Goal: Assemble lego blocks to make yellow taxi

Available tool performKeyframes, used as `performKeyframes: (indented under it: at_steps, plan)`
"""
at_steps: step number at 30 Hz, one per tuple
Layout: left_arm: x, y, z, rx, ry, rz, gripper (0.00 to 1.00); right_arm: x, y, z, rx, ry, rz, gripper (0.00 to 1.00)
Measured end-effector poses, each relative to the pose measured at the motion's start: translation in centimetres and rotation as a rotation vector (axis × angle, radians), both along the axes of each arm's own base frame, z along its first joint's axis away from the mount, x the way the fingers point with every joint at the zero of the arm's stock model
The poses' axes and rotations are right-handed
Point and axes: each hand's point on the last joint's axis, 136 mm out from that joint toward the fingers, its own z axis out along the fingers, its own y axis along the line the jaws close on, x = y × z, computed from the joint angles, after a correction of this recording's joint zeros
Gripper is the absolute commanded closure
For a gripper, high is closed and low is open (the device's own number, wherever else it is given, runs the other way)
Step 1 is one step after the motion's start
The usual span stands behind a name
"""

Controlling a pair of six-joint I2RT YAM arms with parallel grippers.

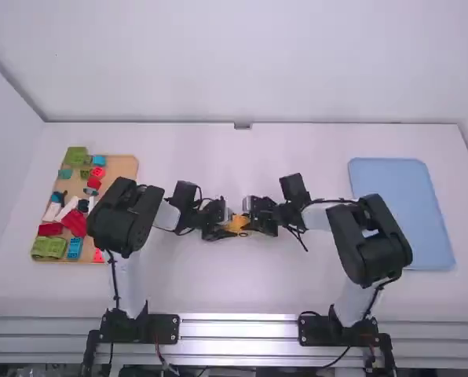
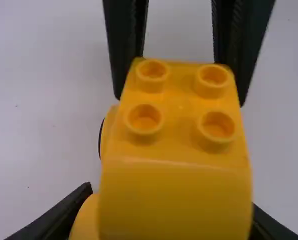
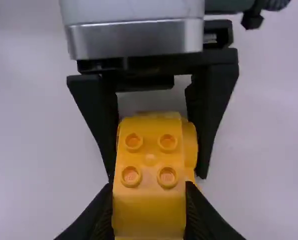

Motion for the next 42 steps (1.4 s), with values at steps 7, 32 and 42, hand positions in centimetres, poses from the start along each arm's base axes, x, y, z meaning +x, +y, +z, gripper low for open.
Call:
performKeyframes:
  at_steps: [7, 32, 42]
  plan:
    - [0.00, 0.01, -0.01, 0.001, -0.002, -0.001, 0.59, 0.27, 0.30, -0.38, 0.019, 0.001, 0.001, 0.93]
    - [-0.01, 0.01, -0.01, 0.001, -0.004, -0.003, 0.61, 0.43, 0.58, -0.75, -0.066, 0.037, 0.022, 0.98]
    - [0.05, 0.10, 0.00, 0.001, -0.003, 0.000, 0.62, 0.51, 0.65, -0.87, -0.078, 0.038, 0.015, 0.98]
